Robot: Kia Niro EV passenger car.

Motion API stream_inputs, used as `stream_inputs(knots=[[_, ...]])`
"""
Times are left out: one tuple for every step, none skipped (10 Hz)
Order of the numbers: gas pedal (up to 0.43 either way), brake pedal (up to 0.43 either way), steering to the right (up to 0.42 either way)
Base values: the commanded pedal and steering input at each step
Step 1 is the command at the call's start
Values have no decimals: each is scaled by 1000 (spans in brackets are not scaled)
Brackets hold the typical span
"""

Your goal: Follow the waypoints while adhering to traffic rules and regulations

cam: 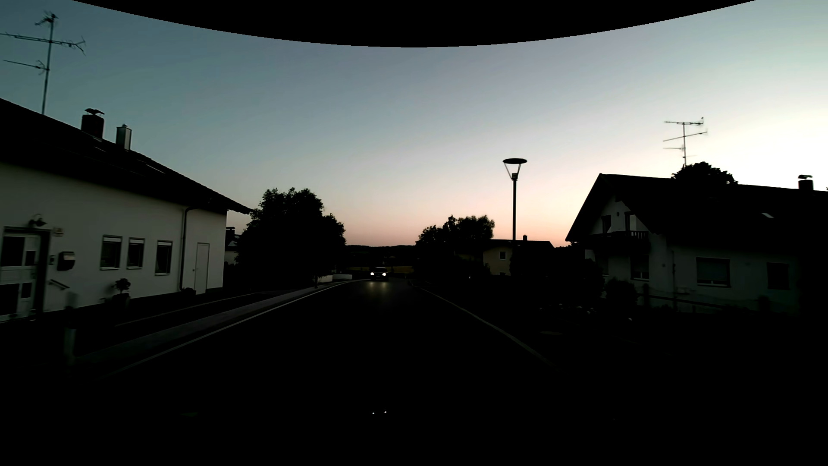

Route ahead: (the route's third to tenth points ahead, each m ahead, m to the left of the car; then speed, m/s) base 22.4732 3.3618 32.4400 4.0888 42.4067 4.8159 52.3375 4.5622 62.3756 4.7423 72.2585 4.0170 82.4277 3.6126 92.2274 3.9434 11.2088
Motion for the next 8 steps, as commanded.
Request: stream_inputs(knots=[[47, 0, -25], [47, 0, -25], [47, 0, -24], [47, 0, -24], [47, 0, -24], [47, 0, -22], [47, 0, -20], [47, 0, -20]])
